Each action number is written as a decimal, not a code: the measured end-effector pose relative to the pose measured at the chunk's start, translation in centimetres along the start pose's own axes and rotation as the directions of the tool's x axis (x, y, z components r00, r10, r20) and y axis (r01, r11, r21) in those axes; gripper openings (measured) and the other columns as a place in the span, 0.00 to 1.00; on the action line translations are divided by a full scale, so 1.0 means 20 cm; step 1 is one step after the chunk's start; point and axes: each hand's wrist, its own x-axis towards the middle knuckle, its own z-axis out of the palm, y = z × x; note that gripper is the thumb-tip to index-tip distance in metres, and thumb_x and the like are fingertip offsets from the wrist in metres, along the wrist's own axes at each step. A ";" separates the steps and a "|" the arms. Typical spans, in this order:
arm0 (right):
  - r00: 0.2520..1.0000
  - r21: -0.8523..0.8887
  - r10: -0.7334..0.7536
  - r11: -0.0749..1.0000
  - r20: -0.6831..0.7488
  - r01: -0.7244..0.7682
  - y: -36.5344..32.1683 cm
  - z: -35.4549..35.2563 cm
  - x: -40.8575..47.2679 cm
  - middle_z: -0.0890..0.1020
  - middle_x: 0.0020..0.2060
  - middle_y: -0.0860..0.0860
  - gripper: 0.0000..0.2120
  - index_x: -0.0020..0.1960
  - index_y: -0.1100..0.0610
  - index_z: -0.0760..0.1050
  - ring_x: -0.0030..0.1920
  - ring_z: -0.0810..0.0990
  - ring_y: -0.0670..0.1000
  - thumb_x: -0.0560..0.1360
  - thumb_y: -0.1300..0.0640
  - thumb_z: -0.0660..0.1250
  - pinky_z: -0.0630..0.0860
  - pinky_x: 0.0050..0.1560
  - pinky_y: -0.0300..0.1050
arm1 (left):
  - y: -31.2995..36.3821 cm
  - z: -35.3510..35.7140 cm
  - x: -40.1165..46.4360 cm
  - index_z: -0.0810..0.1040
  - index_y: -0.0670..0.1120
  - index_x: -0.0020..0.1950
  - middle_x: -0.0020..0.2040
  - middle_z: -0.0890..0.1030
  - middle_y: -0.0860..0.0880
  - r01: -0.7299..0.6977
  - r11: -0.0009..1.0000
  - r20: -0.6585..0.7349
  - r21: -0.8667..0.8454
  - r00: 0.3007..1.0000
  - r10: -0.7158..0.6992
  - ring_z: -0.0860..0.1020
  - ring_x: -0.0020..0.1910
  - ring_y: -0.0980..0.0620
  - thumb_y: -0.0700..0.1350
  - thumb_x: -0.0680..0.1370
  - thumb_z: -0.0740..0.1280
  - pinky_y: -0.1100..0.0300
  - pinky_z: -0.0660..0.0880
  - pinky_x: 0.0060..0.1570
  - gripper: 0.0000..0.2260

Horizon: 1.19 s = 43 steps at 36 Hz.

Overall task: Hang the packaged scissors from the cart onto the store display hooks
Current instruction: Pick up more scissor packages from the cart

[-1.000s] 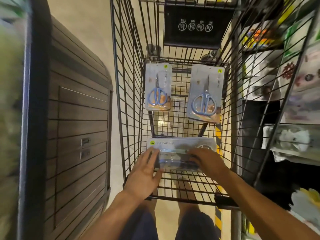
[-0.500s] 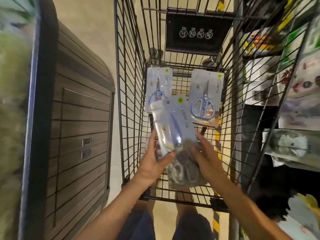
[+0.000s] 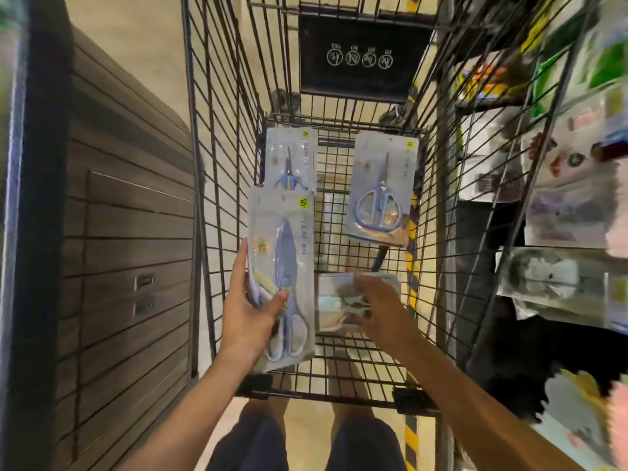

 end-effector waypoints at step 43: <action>0.992 0.298 -0.092 0.948 -0.088 0.114 -0.54 -0.64 -0.49 0.69 0.73 0.43 0.38 0.78 0.41 0.61 0.71 0.71 0.47 0.75 0.57 0.75 0.73 0.69 0.48 | 0.83 -0.13 -0.35 0.56 0.59 0.82 0.80 0.62 0.60 -0.246 0.946 -0.024 0.212 0.966 0.257 0.62 0.79 0.58 0.38 0.76 0.75 0.44 0.64 0.76 0.42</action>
